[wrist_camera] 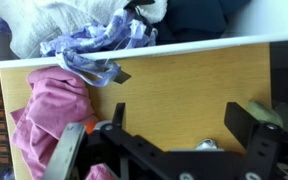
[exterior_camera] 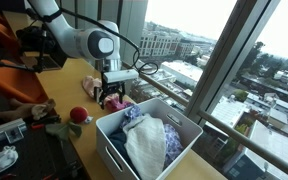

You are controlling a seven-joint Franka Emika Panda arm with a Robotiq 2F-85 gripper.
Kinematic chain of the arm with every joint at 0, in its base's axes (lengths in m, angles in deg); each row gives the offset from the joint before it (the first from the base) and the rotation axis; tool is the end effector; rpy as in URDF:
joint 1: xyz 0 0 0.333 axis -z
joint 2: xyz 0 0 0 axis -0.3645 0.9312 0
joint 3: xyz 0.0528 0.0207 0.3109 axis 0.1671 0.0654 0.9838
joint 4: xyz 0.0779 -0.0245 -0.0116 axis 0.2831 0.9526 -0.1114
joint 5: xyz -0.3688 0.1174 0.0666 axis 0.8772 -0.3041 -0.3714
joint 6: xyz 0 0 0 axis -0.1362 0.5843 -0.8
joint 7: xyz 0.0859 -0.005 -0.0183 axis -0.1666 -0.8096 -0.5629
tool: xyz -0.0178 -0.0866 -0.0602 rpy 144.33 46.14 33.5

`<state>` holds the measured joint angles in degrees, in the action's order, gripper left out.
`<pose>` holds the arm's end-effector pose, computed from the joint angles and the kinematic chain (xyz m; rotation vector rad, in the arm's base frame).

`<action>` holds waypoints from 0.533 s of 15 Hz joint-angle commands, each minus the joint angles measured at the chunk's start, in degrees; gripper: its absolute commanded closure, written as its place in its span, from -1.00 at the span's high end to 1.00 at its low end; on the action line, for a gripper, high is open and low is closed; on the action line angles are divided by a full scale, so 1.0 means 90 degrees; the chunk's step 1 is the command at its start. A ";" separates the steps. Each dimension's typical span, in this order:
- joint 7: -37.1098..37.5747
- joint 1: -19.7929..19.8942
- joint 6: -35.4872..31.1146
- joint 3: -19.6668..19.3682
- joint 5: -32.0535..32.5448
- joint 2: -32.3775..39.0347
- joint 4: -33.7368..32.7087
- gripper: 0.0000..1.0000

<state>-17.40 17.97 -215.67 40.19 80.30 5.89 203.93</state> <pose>0.5442 0.0533 0.2436 2.0264 2.0697 -0.1995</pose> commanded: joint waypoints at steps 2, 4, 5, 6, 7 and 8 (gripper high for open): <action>0.0455 -0.0091 -0.0107 -0.0101 0.0870 0.0215 -0.0161 1.00; 0.0511 -0.0046 -0.0082 -0.0070 0.1040 0.0270 -0.0241 1.00; 0.0542 -0.0037 -0.0089 -0.0078 0.1171 0.0290 -0.0266 1.00; 0.0589 -0.0044 -0.0107 -0.0106 0.1356 0.0304 -0.0292 1.00; 0.0606 -0.0038 -0.0110 -0.0117 0.1516 0.0319 -0.0327 1.00; 0.0641 -0.0026 -0.0110 -0.0119 0.1650 0.0333 -0.0357 1.00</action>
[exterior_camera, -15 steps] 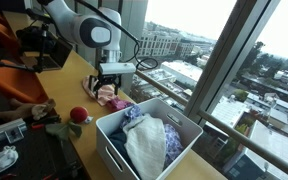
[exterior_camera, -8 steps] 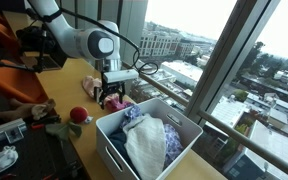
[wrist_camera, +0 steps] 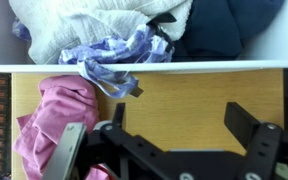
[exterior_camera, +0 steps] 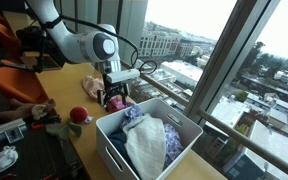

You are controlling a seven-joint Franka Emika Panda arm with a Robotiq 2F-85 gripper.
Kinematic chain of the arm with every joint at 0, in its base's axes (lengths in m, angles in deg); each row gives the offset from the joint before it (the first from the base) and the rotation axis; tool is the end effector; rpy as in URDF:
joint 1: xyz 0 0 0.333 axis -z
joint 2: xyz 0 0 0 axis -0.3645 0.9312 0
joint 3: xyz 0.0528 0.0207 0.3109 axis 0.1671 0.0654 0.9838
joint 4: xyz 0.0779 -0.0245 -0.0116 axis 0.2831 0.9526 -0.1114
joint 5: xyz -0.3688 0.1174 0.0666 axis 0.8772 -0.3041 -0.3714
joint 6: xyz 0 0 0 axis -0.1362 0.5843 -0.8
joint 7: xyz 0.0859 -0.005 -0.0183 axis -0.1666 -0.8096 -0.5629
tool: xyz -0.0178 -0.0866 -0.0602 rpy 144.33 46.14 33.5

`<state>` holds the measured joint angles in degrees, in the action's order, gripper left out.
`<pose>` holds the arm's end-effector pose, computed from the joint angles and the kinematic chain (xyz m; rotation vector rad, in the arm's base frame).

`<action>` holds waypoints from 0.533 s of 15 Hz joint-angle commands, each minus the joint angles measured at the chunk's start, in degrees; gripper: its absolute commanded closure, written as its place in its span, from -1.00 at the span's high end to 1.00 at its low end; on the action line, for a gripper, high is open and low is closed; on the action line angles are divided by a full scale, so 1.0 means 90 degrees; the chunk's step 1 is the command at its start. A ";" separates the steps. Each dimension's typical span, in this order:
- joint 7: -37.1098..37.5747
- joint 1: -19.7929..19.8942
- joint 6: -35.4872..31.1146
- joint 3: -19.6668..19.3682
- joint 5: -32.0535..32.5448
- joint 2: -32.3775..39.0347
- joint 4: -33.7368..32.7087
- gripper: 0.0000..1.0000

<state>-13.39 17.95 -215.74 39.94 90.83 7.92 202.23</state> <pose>0.5515 0.0530 0.2349 1.8756 2.0749 -0.2548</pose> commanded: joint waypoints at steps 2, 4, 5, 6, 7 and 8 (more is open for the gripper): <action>0.0295 -0.0004 -0.0109 -0.0096 0.0728 0.0156 -0.0235 1.00; 0.0401 0.0009 -0.0113 -0.0084 0.0924 0.0194 -0.0274 1.00; 0.0442 0.0014 -0.0107 -0.0066 0.0991 0.0207 -0.0286 1.00; 0.0478 0.0019 -0.0099 -0.0047 0.1023 0.0224 -0.0303 1.00; 0.0510 0.0023 -0.0090 -0.0033 0.1045 0.0246 -0.0326 1.00; 0.0537 0.0026 -0.0079 -0.0016 0.1058 0.0266 -0.0350 1.00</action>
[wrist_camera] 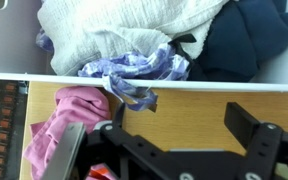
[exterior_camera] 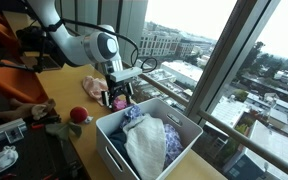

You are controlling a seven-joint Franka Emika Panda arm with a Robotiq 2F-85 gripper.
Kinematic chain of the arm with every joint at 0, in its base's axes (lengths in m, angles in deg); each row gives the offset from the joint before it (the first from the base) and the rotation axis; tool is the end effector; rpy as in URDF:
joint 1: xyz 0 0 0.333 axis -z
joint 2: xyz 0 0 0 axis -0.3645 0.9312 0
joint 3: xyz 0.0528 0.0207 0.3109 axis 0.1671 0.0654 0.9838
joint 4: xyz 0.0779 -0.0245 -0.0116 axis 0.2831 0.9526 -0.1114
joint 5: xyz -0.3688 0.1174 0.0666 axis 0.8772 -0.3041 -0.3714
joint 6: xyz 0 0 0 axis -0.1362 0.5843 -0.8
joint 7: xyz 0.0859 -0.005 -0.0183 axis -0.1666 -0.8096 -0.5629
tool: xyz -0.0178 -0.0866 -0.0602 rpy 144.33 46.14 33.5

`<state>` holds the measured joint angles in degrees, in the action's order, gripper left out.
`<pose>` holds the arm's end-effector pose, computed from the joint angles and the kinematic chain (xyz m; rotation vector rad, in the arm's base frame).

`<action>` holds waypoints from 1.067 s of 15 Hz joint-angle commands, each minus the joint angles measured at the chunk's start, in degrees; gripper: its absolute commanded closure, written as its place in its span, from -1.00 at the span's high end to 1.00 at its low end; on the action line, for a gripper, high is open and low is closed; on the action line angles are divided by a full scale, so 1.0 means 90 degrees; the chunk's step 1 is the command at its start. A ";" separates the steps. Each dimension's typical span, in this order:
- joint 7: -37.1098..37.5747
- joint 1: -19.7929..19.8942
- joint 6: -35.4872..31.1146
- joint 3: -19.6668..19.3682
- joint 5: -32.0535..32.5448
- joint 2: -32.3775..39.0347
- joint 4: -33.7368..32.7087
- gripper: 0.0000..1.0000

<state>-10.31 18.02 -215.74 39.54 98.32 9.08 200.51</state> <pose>0.5604 0.0498 0.2345 1.7741 2.0572 -0.2744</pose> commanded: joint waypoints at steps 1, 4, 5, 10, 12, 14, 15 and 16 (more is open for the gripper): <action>0.0216 0.0021 -0.0070 0.0044 0.0215 0.0155 -0.0180 1.00; 0.0299 0.0009 -0.0079 0.0043 0.0240 0.0231 -0.0274 1.00; 0.0295 0.0014 -0.0071 0.0047 0.0221 0.0260 -0.0325 1.00; 0.0267 0.0057 -0.0042 0.0039 0.0140 0.0466 -0.0681 1.00; 0.0289 0.0073 -0.0055 0.0021 0.0154 0.0544 -0.0772 0.48; 0.0321 0.0093 -0.0055 -0.0008 0.0172 0.0642 -0.0855 0.39; 0.0306 0.0114 -0.0044 -0.0008 0.0145 0.0678 -0.0893 0.22; 0.0303 0.0130 -0.0038 -0.0011 0.0133 0.0715 -0.0926 0.07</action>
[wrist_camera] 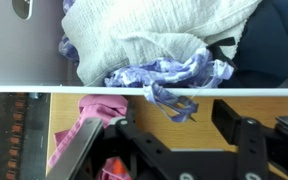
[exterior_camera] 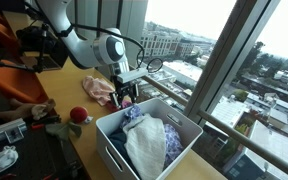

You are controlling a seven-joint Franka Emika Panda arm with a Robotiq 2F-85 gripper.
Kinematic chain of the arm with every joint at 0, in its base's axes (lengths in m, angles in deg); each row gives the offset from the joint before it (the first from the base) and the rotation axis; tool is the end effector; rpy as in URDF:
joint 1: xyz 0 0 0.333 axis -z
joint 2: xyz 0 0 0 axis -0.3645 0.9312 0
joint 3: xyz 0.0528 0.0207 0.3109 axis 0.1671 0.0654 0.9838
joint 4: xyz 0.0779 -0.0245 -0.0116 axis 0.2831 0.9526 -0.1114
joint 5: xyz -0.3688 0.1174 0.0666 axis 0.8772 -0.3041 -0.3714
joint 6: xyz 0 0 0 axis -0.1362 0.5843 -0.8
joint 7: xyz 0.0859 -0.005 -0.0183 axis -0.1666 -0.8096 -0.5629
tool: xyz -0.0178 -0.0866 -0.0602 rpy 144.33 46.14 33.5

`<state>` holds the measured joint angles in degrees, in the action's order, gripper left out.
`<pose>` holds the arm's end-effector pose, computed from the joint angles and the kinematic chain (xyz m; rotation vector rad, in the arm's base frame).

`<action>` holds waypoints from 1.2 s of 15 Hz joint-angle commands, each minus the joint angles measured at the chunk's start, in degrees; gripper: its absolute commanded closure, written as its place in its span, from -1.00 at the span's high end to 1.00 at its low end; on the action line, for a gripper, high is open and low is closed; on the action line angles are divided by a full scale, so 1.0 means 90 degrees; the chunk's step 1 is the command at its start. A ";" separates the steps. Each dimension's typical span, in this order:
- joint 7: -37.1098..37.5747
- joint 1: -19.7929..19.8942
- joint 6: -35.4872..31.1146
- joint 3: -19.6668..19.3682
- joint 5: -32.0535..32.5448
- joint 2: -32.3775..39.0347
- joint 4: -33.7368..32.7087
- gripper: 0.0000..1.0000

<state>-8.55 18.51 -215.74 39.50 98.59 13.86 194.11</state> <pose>0.5930 0.0467 0.2292 1.8047 2.0037 -0.2399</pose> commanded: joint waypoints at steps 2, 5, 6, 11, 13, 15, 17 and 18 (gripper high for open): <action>0.0118 0.0111 -0.0019 -0.0013 0.0082 0.0261 -0.0288 -0.25; 0.0169 0.0123 0.0007 -0.0001 0.0060 0.0326 -0.0358 -0.68; 0.0187 0.0119 0.0018 0.0004 0.0057 0.0335 -0.0373 -0.81; 0.0143 0.0109 0.0099 0.0076 -0.0040 0.0192 -0.0416 -0.98; 0.0036 0.0144 0.0142 0.0138 -0.0160 -0.0001 -0.0423 -0.98; -0.0126 0.0204 0.0205 0.0222 -0.0370 -0.0235 -0.0457 -0.98; -0.0331 0.0270 0.0278 0.0284 -0.0695 -0.0464 -0.0539 -0.98; -0.0431 0.0294 0.0309 0.0288 -0.0870 -0.0566 -0.0598 -0.98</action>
<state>-8.77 19.55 -215.19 40.50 94.95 12.56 189.39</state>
